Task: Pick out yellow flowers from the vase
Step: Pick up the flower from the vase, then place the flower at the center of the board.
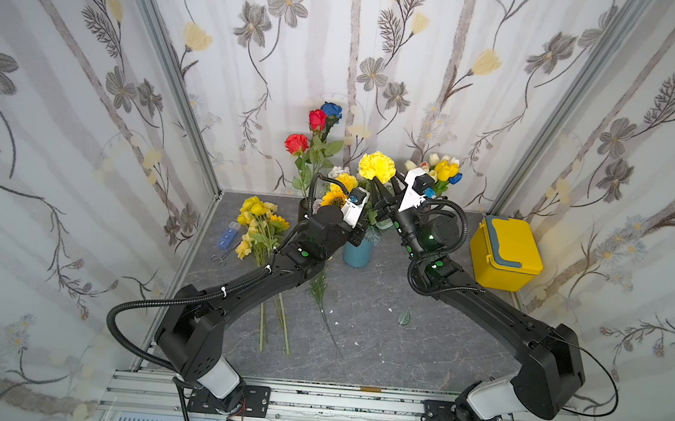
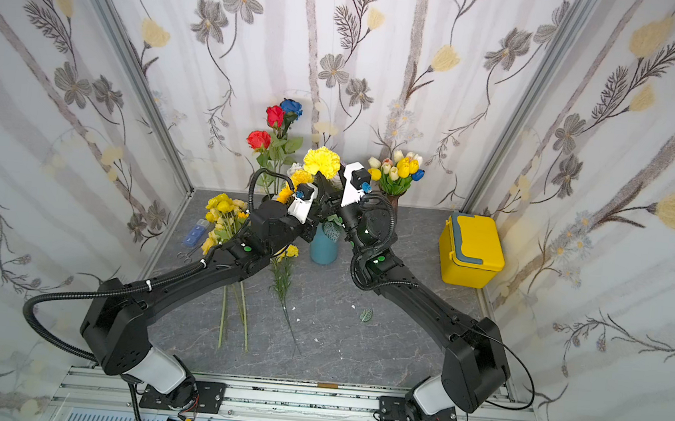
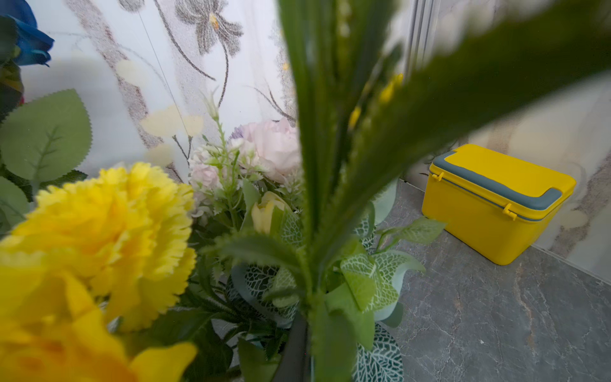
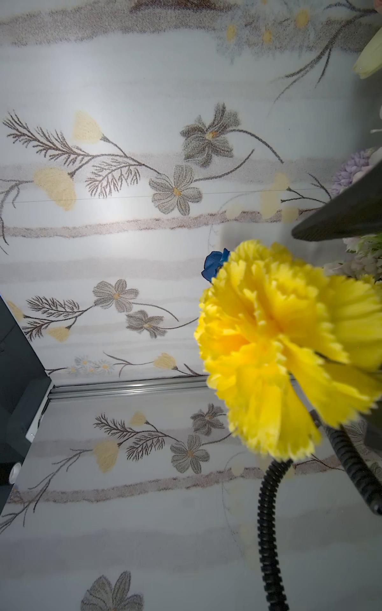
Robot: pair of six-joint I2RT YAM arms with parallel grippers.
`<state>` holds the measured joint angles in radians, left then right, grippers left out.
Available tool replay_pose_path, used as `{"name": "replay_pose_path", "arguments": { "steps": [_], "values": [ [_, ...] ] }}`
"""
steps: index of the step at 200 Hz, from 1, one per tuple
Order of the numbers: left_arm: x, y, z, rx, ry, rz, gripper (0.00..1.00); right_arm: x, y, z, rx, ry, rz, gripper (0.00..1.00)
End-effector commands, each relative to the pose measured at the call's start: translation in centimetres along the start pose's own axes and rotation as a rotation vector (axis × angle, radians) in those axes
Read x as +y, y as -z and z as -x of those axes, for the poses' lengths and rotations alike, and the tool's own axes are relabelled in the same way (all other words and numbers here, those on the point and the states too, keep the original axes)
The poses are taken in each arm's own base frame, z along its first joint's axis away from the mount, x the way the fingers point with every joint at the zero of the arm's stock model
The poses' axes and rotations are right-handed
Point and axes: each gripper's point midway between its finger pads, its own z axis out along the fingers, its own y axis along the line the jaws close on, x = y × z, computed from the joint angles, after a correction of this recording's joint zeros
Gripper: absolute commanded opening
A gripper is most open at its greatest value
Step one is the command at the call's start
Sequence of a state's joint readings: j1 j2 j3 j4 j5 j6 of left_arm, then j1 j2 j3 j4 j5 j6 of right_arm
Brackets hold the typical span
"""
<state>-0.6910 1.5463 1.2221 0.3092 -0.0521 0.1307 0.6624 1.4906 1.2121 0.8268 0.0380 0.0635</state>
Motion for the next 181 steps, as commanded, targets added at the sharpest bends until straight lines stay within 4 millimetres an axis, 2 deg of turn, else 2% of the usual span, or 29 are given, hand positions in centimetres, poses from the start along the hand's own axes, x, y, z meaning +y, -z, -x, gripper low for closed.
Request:
{"name": "replay_pose_path", "arguments": {
  "steps": [1, 47, 111, 118, 122, 134, 154, 169, 181],
  "values": [
    [-0.1, 1.2, 1.4, -0.038, 0.018, -0.001, 0.0, -0.2, 0.3, 2.2, -0.035, -0.027, -0.016, 0.63],
    [-0.2, 3.7, 3.9, -0.071, 0.071, -0.017, 0.0, -0.2, 1.5, 3.2, 0.008, -0.033, -0.022, 0.76],
    [-0.3, 8.6, 8.8, -0.152, 0.167, -0.069, 0.0, -1.5, 6.0, 2.3, 0.077, -0.023, -0.092, 0.81],
    [-0.2, 8.7, 8.8, -0.148, 0.182, -0.069, 0.0, -1.8, 6.5, 2.1, 0.086, -0.021, -0.102, 0.81],
    [0.0, 9.6, 9.7, -0.169, 0.192, -0.069, 0.0, -1.8, 6.8, 2.0, 0.09, -0.021, -0.107, 0.81],
    [-0.1, 10.8, 10.6, -0.183, 0.215, -0.079, 0.0, -2.1, 7.8, 1.8, 0.104, -0.022, -0.121, 0.81],
    [-0.2, 12.6, 10.6, -0.162, 0.246, -0.095, 0.0, -2.6, 9.8, 0.9, 0.138, -0.023, -0.149, 0.82],
    [-0.4, 14.1, 9.5, -0.124, 0.266, -0.098, 0.0, -3.3, 11.5, -0.3, 0.178, -0.021, -0.178, 0.82],
    [-0.3, 15.5, 7.8, -0.085, 0.294, -0.095, 0.0, -3.8, 13.1, -1.4, 0.21, -0.018, -0.207, 0.83]
  ]
}}
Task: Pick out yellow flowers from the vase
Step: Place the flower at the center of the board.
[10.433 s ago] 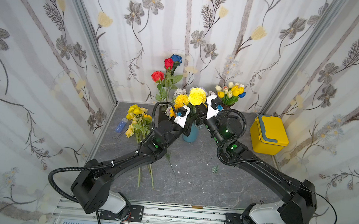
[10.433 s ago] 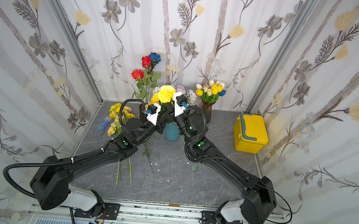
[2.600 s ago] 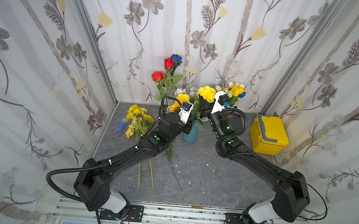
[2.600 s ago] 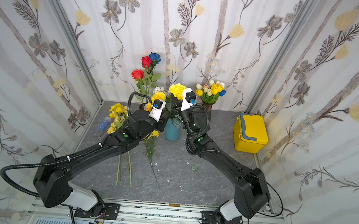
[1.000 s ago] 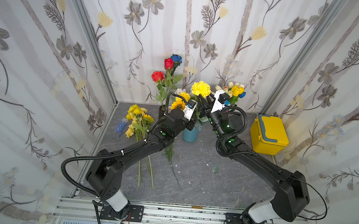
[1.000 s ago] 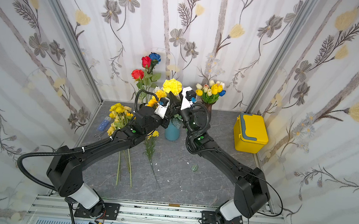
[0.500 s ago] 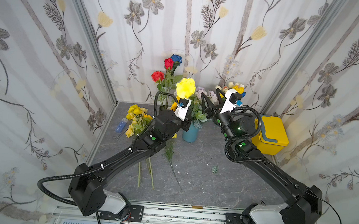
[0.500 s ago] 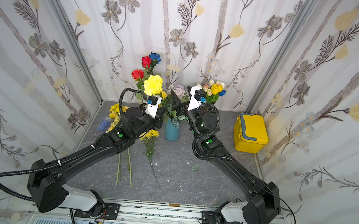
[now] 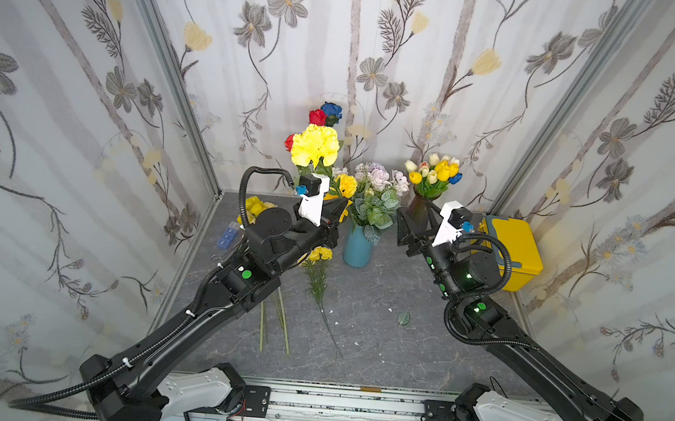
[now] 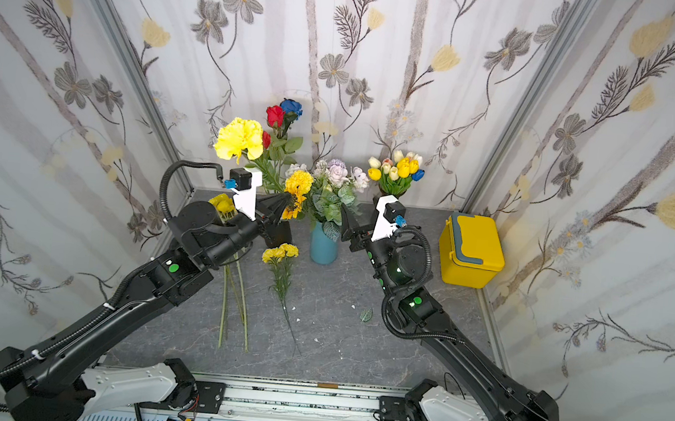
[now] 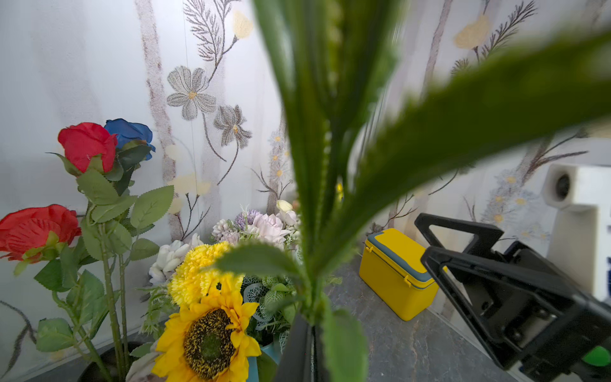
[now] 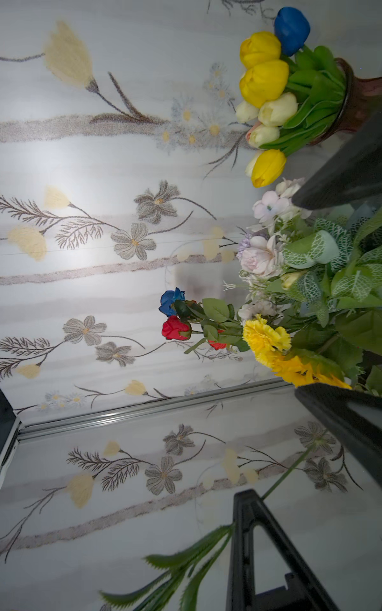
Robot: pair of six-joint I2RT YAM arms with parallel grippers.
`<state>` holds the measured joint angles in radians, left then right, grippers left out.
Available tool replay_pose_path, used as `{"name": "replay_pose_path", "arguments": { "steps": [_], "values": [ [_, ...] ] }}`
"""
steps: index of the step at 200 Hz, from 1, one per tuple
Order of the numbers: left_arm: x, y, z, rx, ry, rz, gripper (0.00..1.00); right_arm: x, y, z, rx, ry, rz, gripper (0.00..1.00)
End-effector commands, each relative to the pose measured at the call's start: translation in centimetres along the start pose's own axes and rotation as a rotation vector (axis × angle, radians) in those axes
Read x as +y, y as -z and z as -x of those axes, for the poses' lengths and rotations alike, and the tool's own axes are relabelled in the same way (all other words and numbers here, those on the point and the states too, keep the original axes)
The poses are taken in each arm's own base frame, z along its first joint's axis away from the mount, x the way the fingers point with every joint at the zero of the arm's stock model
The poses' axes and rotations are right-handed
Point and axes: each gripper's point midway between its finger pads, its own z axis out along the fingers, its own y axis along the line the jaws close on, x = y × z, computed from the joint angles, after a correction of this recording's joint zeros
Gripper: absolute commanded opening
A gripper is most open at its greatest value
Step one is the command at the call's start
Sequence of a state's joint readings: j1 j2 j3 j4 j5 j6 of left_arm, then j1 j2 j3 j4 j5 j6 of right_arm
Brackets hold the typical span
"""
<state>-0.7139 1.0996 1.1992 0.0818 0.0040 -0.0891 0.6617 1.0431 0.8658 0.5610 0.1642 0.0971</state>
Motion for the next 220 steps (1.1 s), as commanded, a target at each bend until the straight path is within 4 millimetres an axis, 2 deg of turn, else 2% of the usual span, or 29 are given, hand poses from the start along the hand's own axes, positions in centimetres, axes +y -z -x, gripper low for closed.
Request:
{"name": "replay_pose_path", "arguments": {
  "steps": [1, 10, 15, 41, 67, 85, 119, 150, 173, 194, 220],
  "values": [
    [0.3, 2.3, -2.9, 0.103, 0.072, 0.015, 0.0, -1.6, 1.8, -2.1, 0.059, -0.003, -0.07, 0.83],
    [0.5, 3.6, -4.3, 0.13, 0.102, 0.02, 0.0, -2.2, 2.7, -2.9, 0.078, -0.001, -0.096, 0.84],
    [0.7, 4.2, -5.0, 0.144, 0.123, 0.023, 0.0, -2.7, 3.3, -4.5, 0.113, 0.002, -0.111, 0.84],
    [1.4, 7.1, -9.5, 0.226, 0.237, 0.053, 0.0, -3.8, 5.4, -7.3, 0.175, -0.017, -0.147, 0.84],
    [2.7, 9.2, -14.1, 0.302, 0.328, 0.129, 0.0, -4.1, 6.5, -9.4, 0.215, -0.058, -0.155, 0.84],
    [3.4, 9.8, -16.8, 0.316, 0.426, 0.164, 0.0, -4.2, 6.9, -10.9, 0.25, -0.084, -0.158, 0.84],
    [4.1, 9.1, -21.7, 0.35, 0.597, 0.212, 0.0, -4.2, 7.2, -12.8, 0.296, -0.137, -0.159, 0.84],
    [3.8, 7.8, -26.4, 0.452, 0.642, 0.215, 0.0, -4.4, 7.3, -13.2, 0.298, -0.176, -0.179, 0.83],
    [3.9, 6.6, -28.4, 0.541, 0.606, 0.243, 0.0, -4.4, 7.3, -13.4, 0.302, -0.19, -0.178, 0.83],
    [3.0, 5.4, -30.2, 0.598, 0.616, 0.194, 0.0, -4.3, 7.2, -13.6, 0.305, -0.205, -0.175, 0.83],
    [2.4, 5.1, -33.1, 0.686, 0.652, 0.185, 0.0, -4.2, 7.1, -13.5, 0.312, -0.218, -0.175, 0.82]
  ]
}}
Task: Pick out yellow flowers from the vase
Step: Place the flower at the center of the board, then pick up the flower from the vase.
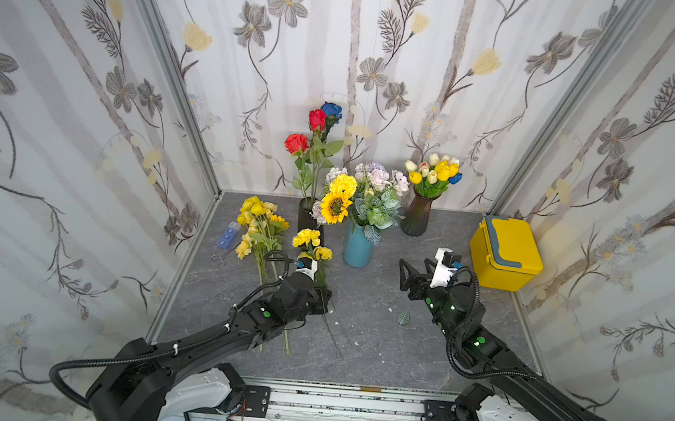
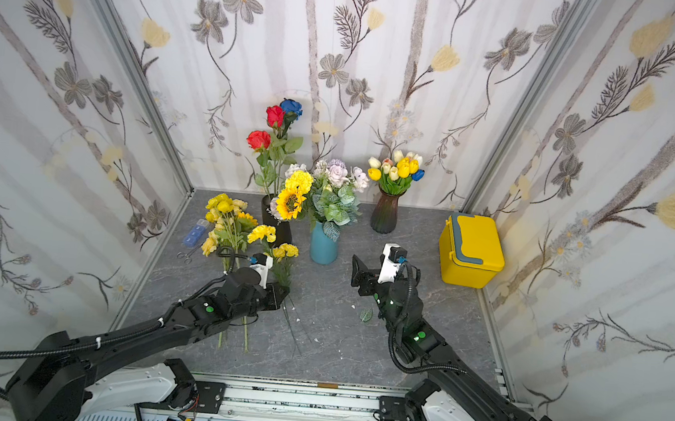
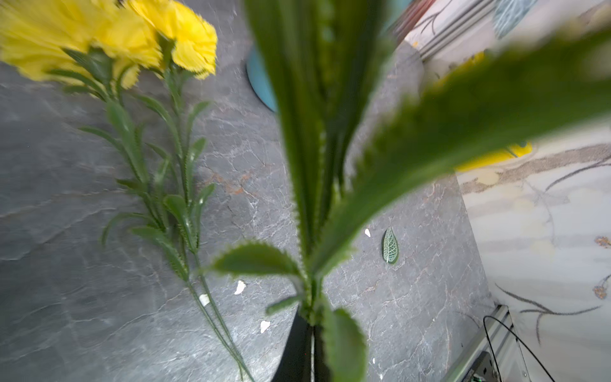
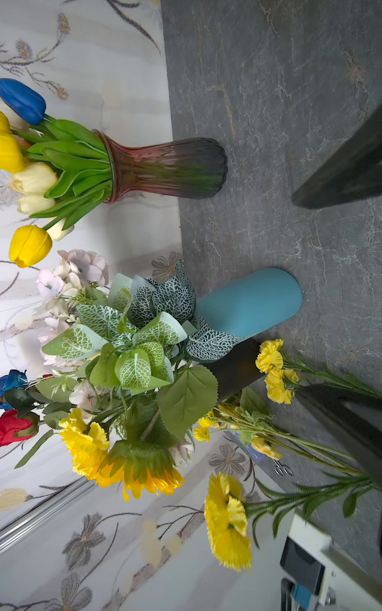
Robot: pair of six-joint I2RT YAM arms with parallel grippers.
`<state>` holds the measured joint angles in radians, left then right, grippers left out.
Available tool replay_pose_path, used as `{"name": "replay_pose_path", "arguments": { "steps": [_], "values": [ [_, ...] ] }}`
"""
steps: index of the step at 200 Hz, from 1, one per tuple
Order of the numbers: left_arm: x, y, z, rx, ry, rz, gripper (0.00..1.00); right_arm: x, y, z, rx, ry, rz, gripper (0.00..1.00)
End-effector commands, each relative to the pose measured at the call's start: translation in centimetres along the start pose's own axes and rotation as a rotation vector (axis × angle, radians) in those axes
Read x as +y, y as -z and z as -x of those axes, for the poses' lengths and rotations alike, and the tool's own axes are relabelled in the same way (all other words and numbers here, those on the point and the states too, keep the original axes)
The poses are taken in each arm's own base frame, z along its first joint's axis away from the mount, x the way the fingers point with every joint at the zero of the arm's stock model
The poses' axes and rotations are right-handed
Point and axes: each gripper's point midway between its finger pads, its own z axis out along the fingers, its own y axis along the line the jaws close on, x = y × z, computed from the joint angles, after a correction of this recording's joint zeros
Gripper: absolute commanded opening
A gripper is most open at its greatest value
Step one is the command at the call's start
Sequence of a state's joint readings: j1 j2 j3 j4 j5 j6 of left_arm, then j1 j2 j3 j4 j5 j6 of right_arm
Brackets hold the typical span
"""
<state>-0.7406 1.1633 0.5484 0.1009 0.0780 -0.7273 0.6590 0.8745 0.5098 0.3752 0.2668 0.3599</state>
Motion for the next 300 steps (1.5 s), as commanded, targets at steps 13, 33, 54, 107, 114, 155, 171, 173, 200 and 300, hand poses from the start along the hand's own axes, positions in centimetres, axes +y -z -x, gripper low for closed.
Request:
{"name": "replay_pose_path", "arguments": {
  "steps": [13, 33, 54, 107, 114, 155, 171, 173, 200, 300],
  "values": [
    [-0.3, -1.7, -1.0, 0.058, 0.029, -0.041, 0.0, 0.5, 0.1, 0.7, -0.015, -0.04, 0.02, 0.82],
    [1.9, -2.8, -1.9, 0.102, 0.056, 0.026, 0.0, 0.1, 0.2, 0.4, -0.019, -0.042, 0.009, 0.83],
    [3.8, -3.5, -2.3, 0.129, 0.077, 0.076, 0.0, 0.2, -0.1, -0.1, -0.007, -0.04, 0.016, 0.83],
    [6.5, -5.0, -1.7, 0.163, 0.083, 0.141, 0.03, 0.5, -0.6, -0.4, 0.011, -0.04, 0.027, 0.82],
    [6.6, -5.1, -1.5, 0.164, 0.081, 0.147, 0.06, 0.5, -0.6, -0.4, 0.011, -0.039, 0.027, 0.82],
    [6.3, -4.6, -1.0, 0.155, 0.074, 0.152, 0.23, 1.9, -1.1, -0.3, 0.014, 0.02, 0.093, 0.83],
    [6.2, -3.8, -0.6, 0.128, 0.078, 0.148, 0.27, 4.0, -1.6, 0.0, 0.001, 0.113, 0.187, 0.81],
    [6.2, -3.7, -0.5, 0.123, 0.077, 0.149, 0.27, 4.2, -1.6, 0.0, -0.001, 0.126, 0.2, 0.81],
    [5.7, -1.8, 0.6, 0.051, 0.07, 0.137, 0.33, 8.1, -2.7, 0.9, -0.041, 0.302, 0.311, 0.77],
    [4.7, 6.5, 5.2, -0.32, -0.019, 0.07, 0.57, 15.8, -8.8, 0.7, 0.112, 0.492, 0.49, 0.45]
  ]
}}
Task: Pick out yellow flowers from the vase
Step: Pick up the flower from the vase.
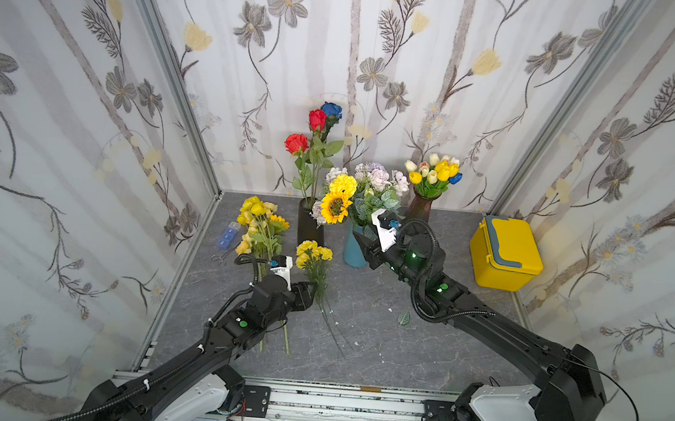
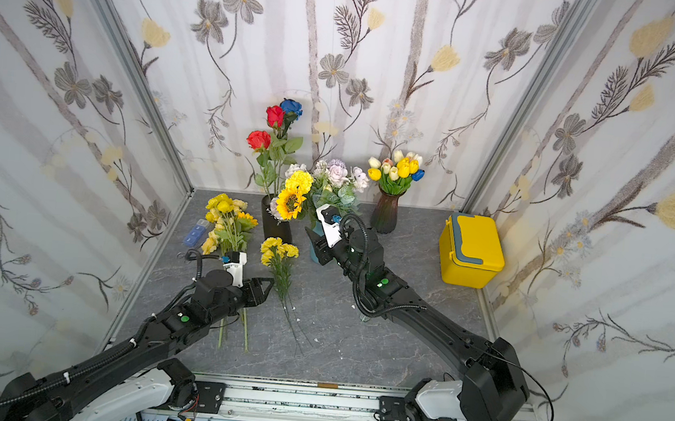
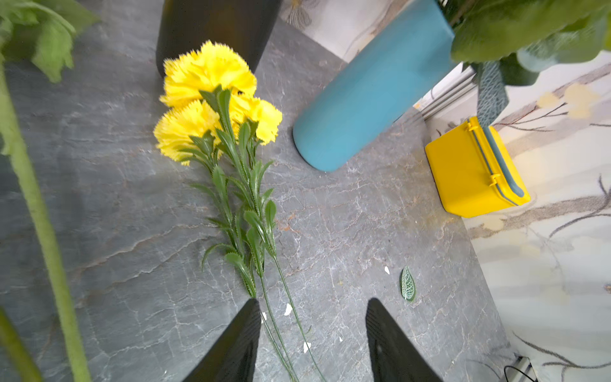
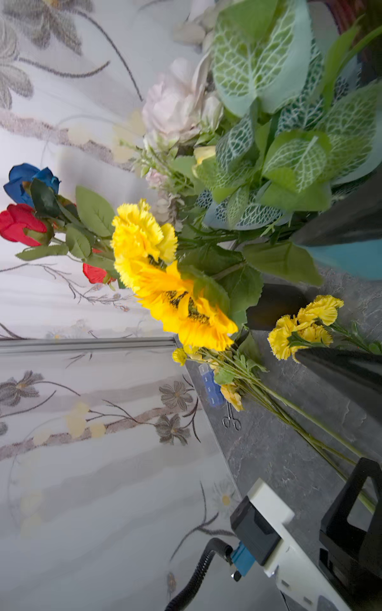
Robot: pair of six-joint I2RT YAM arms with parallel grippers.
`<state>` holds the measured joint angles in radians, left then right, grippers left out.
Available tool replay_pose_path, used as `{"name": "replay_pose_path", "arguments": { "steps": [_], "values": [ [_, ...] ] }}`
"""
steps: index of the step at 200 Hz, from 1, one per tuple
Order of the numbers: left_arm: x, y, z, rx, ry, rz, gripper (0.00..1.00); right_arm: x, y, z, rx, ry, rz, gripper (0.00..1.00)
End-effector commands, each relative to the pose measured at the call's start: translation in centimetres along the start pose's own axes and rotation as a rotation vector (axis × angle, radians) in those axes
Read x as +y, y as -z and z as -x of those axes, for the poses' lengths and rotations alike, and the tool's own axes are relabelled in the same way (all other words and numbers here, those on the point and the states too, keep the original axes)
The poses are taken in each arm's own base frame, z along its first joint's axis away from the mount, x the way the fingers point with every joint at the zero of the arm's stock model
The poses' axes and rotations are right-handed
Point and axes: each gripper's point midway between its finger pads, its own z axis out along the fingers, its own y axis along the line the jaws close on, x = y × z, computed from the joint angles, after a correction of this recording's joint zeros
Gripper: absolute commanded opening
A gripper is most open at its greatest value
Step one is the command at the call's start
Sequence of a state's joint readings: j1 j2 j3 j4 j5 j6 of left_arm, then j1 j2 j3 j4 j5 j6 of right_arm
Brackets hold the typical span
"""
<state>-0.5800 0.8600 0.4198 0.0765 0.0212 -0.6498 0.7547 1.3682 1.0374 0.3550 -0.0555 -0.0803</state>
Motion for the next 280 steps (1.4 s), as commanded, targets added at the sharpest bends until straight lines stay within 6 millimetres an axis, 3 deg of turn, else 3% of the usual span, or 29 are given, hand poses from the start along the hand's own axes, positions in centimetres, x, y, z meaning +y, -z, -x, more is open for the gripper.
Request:
{"name": "replay_pose_path", "arguments": {
  "steps": [1, 59, 67, 71, 106, 171, 280],
  "values": [
    [1.0, 0.9, 1.1, -0.078, -0.023, 0.033, 0.57, 1.7, -1.2, -1.4, 0.064, 0.042, 0.082, 0.44],
    [1.0, 2.9, 2.0, -0.153, -0.025, 0.001, 0.63, -0.4, -5.3, -2.9, 0.143, 0.061, -0.026, 0.3],
    [1.1, 3.1, 2.0, -0.16, -0.025, 0.001, 0.64, -0.8, -5.5, -2.3, 0.135, 0.064, -0.047, 0.28],
    [1.2, 3.2, 2.0, -0.164, -0.023, 0.001, 0.65, -0.8, -6.2, -3.6, 0.163, 0.067, -0.05, 0.27],
    [1.8, 3.4, 1.6, -0.167, -0.008, 0.01, 0.66, -2.7, -7.6, -4.2, 0.185, 0.099, -0.134, 0.2],
    [2.1, 3.4, 1.3, -0.163, -0.002, 0.013, 0.67, -4.6, -7.7, -2.8, 0.139, 0.149, -0.203, 0.2],
    [2.4, 3.3, 1.0, -0.16, 0.004, 0.016, 0.68, -4.7, -9.4, -2.3, 0.113, 0.166, -0.196, 0.27]
  ]
}}
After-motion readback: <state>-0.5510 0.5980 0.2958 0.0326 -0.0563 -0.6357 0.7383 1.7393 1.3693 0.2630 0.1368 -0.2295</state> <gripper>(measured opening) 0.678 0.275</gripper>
